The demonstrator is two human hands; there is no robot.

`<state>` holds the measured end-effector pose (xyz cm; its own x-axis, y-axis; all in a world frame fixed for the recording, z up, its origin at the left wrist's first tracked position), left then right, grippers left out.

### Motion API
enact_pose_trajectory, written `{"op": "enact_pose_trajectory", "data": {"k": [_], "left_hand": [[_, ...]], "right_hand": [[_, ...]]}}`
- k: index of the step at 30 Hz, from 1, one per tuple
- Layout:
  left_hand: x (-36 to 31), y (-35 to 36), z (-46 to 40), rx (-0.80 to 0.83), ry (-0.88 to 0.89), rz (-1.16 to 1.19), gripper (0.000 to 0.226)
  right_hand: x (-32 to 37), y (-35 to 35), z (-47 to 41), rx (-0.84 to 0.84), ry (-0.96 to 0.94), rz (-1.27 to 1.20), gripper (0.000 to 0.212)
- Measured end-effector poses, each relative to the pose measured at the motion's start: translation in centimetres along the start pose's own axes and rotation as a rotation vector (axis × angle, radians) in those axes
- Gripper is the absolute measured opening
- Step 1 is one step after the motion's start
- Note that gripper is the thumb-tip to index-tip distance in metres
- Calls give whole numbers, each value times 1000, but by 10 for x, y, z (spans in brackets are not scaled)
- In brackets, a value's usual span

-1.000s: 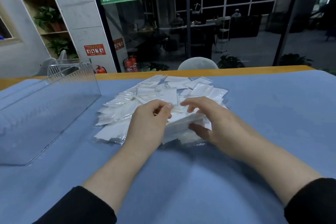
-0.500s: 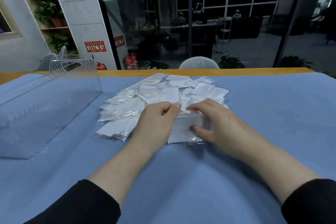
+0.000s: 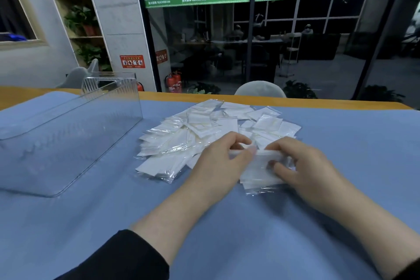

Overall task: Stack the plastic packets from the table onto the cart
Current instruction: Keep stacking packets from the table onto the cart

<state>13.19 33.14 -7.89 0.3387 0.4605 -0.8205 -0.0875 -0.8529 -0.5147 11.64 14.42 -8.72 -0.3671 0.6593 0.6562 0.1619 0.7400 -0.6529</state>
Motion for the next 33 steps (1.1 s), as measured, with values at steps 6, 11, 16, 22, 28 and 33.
{"op": "enact_pose_trajectory", "data": {"k": [6, 11, 16, 22, 28, 33], "left_hand": [[1, -17, -1, 43, 63, -300, 16], [12, -93, -7, -284, 15, -250, 18], [44, -168, -3, -651, -70, -417, 29], [66, -181, -2, -701, -101, -425, 26], [68, -187, -3, -746, -74, -456, 30], [73, -189, -4, -751, -80, -429, 30]], "right_hand": [[13, 1, 1, -101, -25, -133, 38], [32, 1, -11, -262, -71, -148, 45], [67, 48, -54, 170, -166, 256, 50], [108, 108, -125, 398, -196, 377, 75], [122, 168, -165, 624, -56, 366, 121], [121, 200, -172, 658, 41, 427, 122]]}}
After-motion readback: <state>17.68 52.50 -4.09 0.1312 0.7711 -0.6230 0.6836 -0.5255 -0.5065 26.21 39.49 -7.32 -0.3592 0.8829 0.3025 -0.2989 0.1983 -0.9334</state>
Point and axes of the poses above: each hand's wrist, its own z-axis away from the middle knuckle, its own y-axis out of the palm, x = y × z, the point moved 3 cm from there along -z, towards the middle knuckle, and after that the axes turned 8 degrees about -z, right-handed, at the moved point
